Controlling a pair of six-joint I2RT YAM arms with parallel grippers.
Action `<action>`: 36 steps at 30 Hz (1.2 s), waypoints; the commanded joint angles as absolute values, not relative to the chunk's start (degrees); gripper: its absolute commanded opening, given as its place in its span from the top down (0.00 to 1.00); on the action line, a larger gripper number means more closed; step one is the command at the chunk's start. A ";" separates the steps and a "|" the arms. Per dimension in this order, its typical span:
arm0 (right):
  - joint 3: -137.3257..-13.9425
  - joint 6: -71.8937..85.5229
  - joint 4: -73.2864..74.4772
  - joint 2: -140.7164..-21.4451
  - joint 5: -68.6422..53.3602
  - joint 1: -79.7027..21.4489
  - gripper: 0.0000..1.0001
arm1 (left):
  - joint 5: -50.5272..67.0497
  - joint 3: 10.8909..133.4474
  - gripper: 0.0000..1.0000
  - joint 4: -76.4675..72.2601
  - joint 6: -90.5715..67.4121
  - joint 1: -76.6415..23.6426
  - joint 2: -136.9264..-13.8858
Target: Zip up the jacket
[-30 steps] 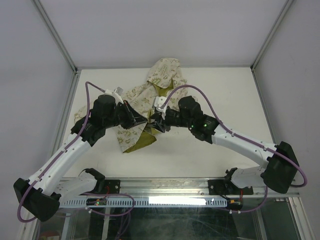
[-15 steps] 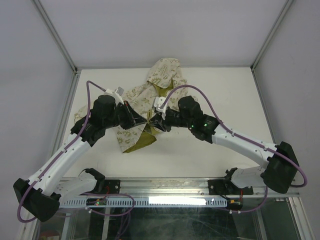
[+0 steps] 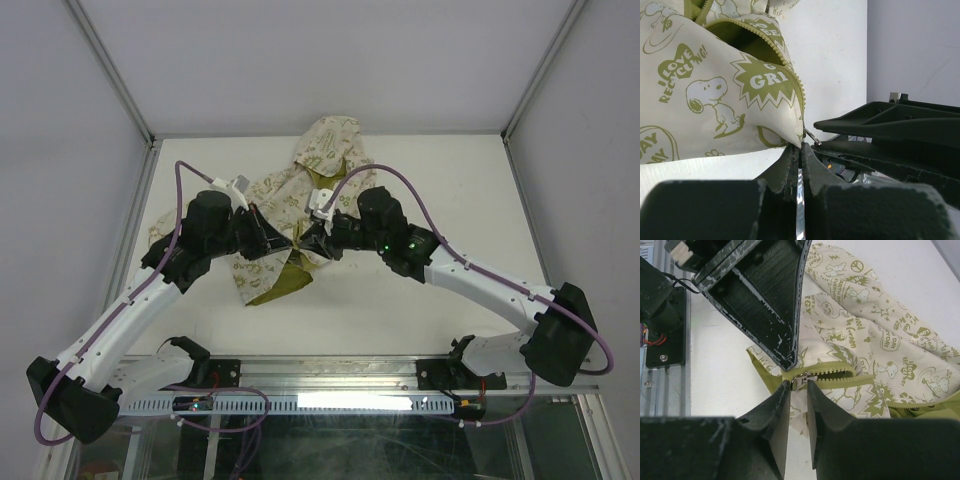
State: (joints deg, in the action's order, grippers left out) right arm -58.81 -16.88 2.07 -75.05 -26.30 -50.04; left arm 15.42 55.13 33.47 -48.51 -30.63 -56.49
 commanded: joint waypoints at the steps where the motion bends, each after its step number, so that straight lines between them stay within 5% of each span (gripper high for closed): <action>1: -62.95 -16.07 0.10 -75.29 -28.03 -49.53 0.78 | 17.73 56.05 1.00 32.65 -47.06 -30.12 -55.37; 13: -64.27 -14.99 1.80 -77.77 -30.06 -49.13 0.80 | 17.92 56.56 1.00 32.69 -46.69 -30.15 -55.55; 26: -63.08 -13.74 3.14 -74.70 -28.82 -49.09 0.61 | 17.71 56.16 1.00 32.64 -46.94 -30.14 -56.11; 36: -61.14 -13.01 2.60 -75.80 -28.01 -49.13 0.64 | 18.11 56.73 1.00 32.67 -46.67 -30.14 -56.51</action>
State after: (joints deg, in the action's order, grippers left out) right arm -61.06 -13.91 4.34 -77.08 -28.45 -49.21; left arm 15.75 55.13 34.74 -47.29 -30.63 -56.73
